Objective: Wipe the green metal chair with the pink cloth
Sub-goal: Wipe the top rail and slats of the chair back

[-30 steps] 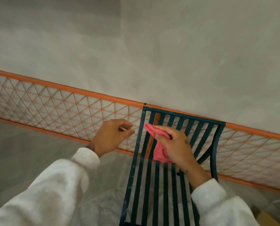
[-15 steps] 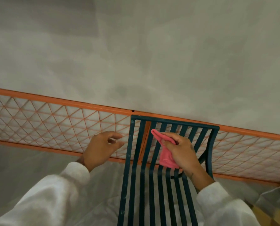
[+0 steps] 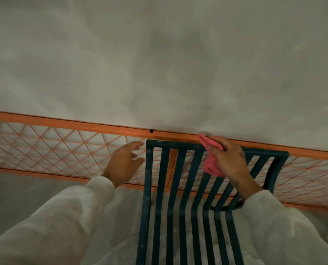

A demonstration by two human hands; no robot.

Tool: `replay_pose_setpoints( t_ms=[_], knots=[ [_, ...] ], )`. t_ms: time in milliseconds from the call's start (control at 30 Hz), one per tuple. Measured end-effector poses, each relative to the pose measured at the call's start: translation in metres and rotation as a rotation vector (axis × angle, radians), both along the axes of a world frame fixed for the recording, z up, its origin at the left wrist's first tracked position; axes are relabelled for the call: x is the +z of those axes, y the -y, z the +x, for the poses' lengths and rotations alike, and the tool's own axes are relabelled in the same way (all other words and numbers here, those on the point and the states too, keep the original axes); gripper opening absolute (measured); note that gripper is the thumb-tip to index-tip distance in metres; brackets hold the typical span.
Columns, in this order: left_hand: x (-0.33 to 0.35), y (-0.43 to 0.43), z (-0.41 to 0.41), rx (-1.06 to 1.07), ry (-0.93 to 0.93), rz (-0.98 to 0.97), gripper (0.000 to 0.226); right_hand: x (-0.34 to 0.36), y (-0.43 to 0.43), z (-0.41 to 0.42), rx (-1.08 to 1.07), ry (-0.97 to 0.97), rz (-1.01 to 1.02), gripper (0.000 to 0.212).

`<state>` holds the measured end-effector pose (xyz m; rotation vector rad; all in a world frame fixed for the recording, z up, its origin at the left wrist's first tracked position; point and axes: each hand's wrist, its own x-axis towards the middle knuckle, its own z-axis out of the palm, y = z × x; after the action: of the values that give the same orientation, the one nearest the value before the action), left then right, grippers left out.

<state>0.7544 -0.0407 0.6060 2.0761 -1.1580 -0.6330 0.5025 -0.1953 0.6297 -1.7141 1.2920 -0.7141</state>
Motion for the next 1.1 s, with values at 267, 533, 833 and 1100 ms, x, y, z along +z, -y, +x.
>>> replay_pose_setpoints(
  t_ms=[267,533,833,1100],
  knots=[
    [-0.017,0.056,0.031,-0.114,-0.108,0.041,0.053,-0.045,0.022,0.020,-0.164,-0.122,-0.037,0.026],
    [-0.029,0.066,0.043,-0.111,-0.153,0.047,0.033,-0.064,-0.026,0.103,-0.035,-0.105,-0.084,0.029],
    [-0.032,0.071,0.046,-0.193,-0.039,0.072,0.027,-0.060,0.007,0.025,0.163,-0.327,-0.367,0.044],
    [-0.032,0.073,0.047,-0.192,-0.026,0.075,0.025,-0.067,-0.010,0.070,-0.015,-0.363,-0.381,0.039]
  ],
)
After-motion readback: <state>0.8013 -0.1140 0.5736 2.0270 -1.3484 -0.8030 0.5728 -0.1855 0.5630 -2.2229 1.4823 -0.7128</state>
